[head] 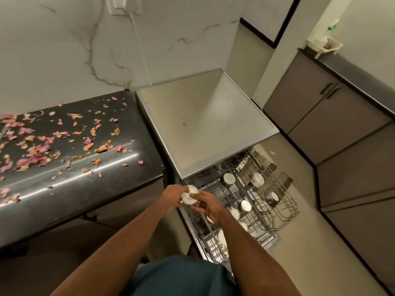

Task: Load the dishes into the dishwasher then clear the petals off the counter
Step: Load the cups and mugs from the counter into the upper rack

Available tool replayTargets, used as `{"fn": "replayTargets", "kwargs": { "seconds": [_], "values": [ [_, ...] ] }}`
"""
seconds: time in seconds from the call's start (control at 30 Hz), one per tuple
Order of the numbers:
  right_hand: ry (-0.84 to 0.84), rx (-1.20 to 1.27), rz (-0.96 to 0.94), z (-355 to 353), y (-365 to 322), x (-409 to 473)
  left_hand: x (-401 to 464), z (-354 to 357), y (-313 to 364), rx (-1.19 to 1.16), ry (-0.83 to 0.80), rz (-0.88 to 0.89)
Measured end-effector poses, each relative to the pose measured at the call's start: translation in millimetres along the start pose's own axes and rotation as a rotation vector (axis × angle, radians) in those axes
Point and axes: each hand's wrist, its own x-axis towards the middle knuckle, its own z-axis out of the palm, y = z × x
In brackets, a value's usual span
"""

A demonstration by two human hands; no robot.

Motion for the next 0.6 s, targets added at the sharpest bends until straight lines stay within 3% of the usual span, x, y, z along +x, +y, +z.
{"fn": "replayTargets", "kwargs": {
  "seconds": [0.1,0.23,0.43,0.6],
  "values": [
    [0.027,0.031,-0.006,-33,0,0,5,37,7,0.084,0.006,0.021],
    [0.107,0.079,-0.008,-69,9,-4,16,75,8,0.417,-0.033,0.143],
    [0.285,0.141,0.002,-113,28,-6,16,118,16,0.806,-0.305,0.318],
    [0.379,0.193,-0.038,-128,36,-4,69,145,-14,0.908,-0.350,0.304]
  ]
}}
